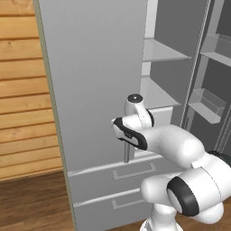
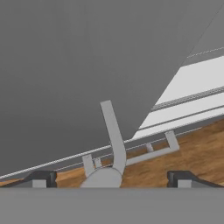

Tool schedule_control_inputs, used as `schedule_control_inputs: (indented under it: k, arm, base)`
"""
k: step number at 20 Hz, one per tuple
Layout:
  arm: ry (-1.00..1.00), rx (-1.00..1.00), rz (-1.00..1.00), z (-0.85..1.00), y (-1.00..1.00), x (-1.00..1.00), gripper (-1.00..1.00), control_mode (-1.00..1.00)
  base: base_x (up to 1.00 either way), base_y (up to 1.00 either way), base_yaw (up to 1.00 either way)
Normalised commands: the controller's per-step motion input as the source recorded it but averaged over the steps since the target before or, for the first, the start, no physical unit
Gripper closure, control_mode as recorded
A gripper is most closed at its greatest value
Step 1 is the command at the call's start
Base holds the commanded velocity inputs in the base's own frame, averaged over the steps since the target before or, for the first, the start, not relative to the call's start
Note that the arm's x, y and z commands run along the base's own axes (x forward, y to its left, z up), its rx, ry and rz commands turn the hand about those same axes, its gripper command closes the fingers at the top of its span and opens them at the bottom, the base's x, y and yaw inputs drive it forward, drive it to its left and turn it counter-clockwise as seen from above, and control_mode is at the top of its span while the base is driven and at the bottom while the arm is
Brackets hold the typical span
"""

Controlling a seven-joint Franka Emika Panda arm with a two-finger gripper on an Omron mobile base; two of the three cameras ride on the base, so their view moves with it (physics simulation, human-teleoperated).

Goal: Take the strawberry from the fridge and place it on top of the pancake, located on the dining counter.

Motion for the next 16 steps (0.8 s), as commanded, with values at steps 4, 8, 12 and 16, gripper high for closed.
schedule_control_inputs:
  k: [4, 8, 12, 16]
  arm:
    - [0.0, 0.02, 0.0, -0.12, 0.0, 0.0, -1.0, -1.0]
    - [0.0, 0.02, 0.0, -0.09, 0.0, 0.0, 1.0, -1.0]
    - [0.0, 0.01, 0.0, -0.03, 0.0, 0.0, 1.0, -1.0]
    - [0.0, 0.0, -0.02, -0.01, 0.0, -0.2, 1.0, -1.0]
  base:
    - [0.0, 0.0, 0.0]
    - [0.0, 0.0, 0.0]
    - [0.0, 0.0, 0.0]
    - [0.0, 0.0, 0.0]
